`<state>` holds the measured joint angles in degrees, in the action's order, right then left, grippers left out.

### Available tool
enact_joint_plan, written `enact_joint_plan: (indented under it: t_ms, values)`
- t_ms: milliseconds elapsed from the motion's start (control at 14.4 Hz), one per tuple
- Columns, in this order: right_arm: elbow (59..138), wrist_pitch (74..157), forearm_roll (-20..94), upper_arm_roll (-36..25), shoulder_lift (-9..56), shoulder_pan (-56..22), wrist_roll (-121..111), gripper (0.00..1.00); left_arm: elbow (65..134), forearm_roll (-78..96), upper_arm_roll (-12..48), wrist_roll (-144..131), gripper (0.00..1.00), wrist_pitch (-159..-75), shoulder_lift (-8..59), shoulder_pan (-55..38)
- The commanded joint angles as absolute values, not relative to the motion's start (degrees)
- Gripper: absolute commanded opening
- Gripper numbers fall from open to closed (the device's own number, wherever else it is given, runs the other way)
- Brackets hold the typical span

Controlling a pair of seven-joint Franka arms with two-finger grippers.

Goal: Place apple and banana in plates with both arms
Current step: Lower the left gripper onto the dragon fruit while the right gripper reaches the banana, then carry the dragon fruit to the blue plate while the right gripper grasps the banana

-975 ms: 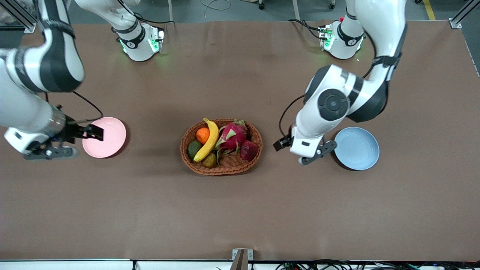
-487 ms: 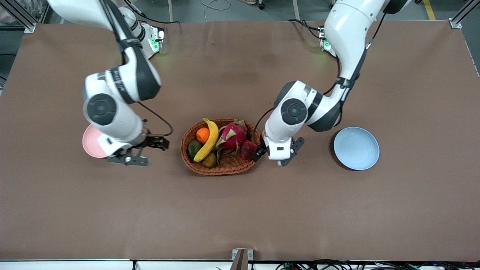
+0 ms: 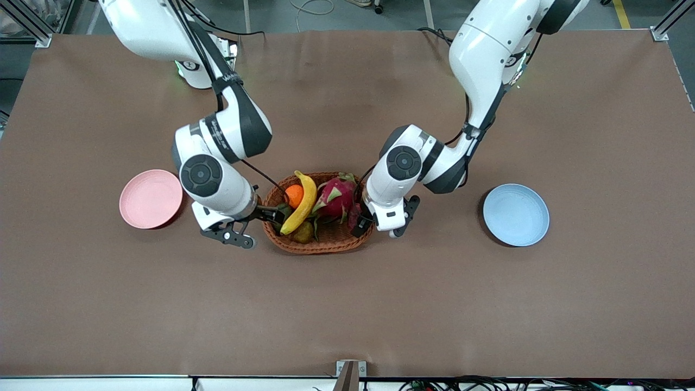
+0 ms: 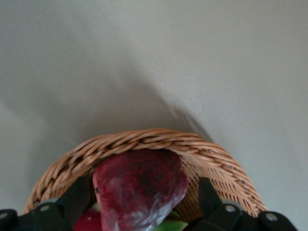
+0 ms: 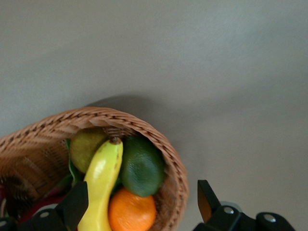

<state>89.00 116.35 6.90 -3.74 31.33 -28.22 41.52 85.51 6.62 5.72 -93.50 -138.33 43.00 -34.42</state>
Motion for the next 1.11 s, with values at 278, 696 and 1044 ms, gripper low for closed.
enact_joint_plan:
  t_ms: [278,696,1044]
  values:
    - [87.45,119.87,8.26,-4.31,36.29,-32.52,52.72,0.95,84.20,7.47,5.19,-94.39,0.90,-140.80,45.35,-35.86]
    - [87.45,120.41,8.35,-4.22,37.61,-34.71,58.09,0.80,84.02,7.30,5.19,-94.22,0.09,-139.58,43.43,-35.16]
    - [87.45,120.41,11.85,-4.31,38.85,-34.72,58.36,0.77,84.02,6.59,3.78,-92.91,0.00,-128.43,35.62,-33.06]
